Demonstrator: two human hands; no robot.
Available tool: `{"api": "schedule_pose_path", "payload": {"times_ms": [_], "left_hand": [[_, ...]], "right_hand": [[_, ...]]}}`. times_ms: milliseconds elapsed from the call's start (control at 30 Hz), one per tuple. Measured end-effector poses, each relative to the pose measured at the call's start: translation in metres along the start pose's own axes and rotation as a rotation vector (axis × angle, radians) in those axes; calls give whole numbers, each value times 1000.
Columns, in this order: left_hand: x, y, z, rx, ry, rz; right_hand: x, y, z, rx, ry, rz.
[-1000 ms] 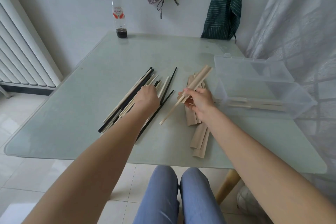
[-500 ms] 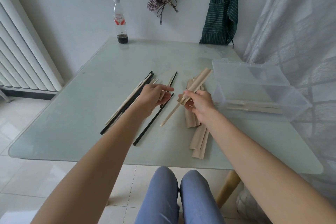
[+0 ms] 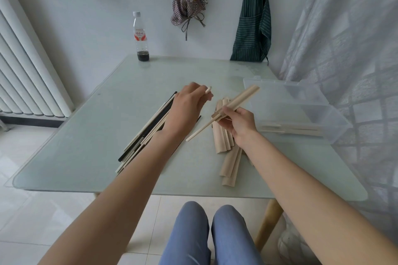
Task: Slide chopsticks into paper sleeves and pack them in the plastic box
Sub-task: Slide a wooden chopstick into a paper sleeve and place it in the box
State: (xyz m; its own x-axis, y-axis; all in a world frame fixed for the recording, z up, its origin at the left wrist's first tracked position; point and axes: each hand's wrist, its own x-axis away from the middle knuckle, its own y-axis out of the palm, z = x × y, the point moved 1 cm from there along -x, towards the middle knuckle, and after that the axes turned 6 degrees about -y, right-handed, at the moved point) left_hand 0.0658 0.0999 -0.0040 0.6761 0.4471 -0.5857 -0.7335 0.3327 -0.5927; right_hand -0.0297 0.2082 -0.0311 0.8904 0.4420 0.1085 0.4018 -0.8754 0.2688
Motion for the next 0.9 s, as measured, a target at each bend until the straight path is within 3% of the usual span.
{"api": "schedule_pose_path", "payload": {"times_ms": [100,333,633,900], "left_hand": [[4,1,7,-103,56,-80],[23,12,-1,-195,-76,-358],[24,12,0,-159,-152,-238],[22,18,9,-227,-167,-173]], "right_hand": [[4,-4,-4,-11,-13,11],[7,-7,-5,-84,-43,81],[9,-7,-3,-190,-54,144],[8,-6,3,-190,-6,99]]}}
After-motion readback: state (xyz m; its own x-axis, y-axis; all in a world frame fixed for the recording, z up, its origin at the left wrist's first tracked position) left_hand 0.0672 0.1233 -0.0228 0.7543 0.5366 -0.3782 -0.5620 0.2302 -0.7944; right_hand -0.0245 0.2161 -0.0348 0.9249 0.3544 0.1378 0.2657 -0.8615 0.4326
